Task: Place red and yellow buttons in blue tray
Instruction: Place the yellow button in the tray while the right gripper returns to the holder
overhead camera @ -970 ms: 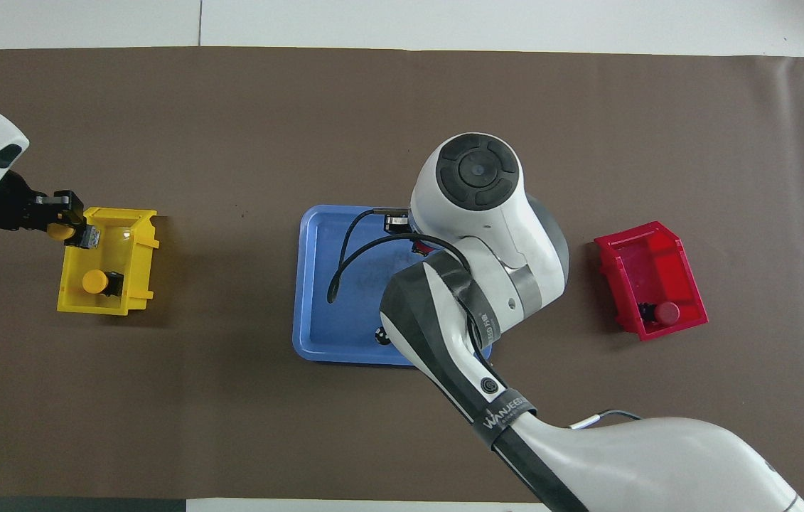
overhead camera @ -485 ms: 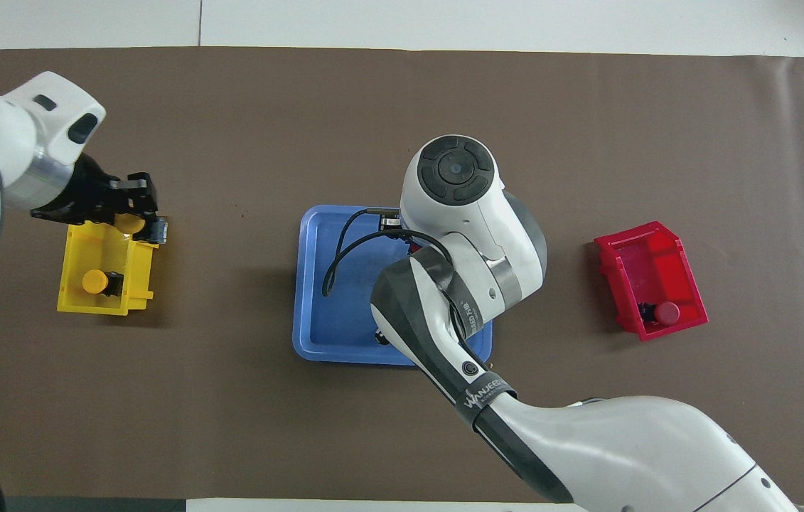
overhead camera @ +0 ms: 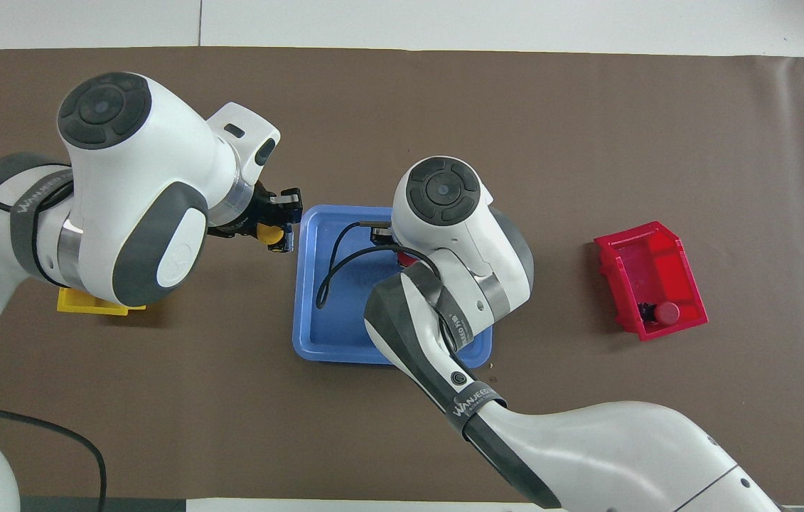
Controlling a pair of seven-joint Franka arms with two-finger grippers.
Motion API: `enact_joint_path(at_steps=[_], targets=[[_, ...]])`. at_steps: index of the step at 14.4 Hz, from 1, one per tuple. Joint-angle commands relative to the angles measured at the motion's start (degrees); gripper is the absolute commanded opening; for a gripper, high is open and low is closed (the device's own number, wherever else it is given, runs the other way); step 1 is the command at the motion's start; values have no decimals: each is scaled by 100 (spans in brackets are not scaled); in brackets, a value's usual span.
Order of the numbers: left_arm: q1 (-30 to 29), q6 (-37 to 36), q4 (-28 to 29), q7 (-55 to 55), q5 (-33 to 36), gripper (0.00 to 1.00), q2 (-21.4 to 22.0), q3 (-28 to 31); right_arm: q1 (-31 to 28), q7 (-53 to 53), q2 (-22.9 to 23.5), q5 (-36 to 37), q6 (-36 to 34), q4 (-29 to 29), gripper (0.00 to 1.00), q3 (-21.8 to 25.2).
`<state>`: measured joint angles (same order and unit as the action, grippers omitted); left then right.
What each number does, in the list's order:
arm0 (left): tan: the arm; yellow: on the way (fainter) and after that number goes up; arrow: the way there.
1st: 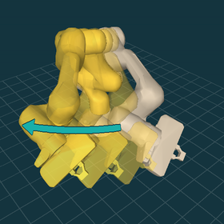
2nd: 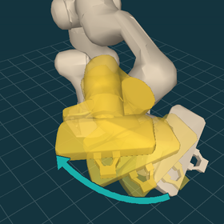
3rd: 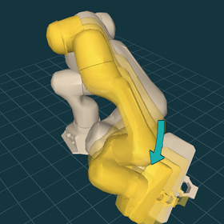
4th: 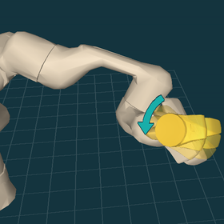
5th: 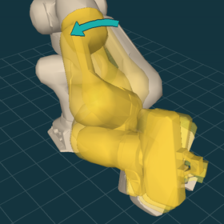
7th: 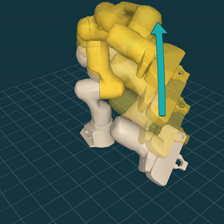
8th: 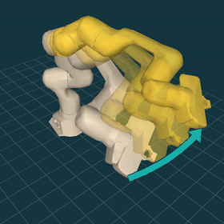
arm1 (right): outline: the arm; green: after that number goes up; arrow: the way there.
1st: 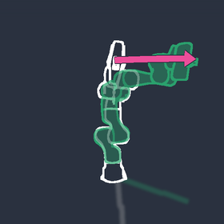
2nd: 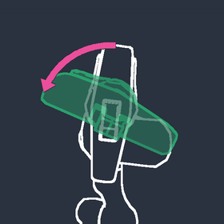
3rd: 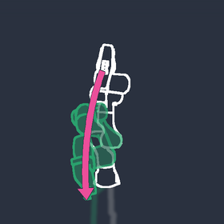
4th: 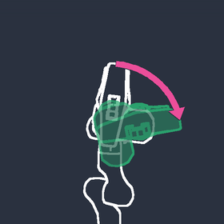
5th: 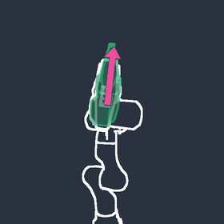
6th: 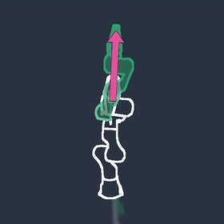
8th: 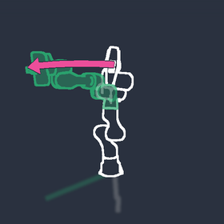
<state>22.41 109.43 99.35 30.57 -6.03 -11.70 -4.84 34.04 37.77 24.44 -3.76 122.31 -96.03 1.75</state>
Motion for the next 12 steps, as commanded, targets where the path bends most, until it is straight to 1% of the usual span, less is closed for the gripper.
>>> enact_joint_path(at_steps=[1, 3, 6, 9, 10, 12], targets=[[96, 183, 75, 45, -205, 2, -16, 97, -317, -259, -306, 59, -433, 101, 71, 36], [262, 280, 75, 72, -346, 2, -51, 97, -914, -1065, -692, 121, -1013, 128, 71, 18], [658, 666, 58, 606, -355, 1, -384, 106, -1644, -2122, -1150, 113, -1629, -99, 71, 18], [729, 973, 31, 722, -355, 1, -622, 97, -2224, -3105, -1721, 113, -1701, -915, 71, 18], [825, 1053, 14, 731, -355, 1, -736, 106, -2488, -3701, -1845, 113, -1736, -1135, 71, 18], [879, 1325, 40, 801, -356, 1, -920, 106, -2866, -4398, -2100, 113, -1859, -1557, 70, 18]])
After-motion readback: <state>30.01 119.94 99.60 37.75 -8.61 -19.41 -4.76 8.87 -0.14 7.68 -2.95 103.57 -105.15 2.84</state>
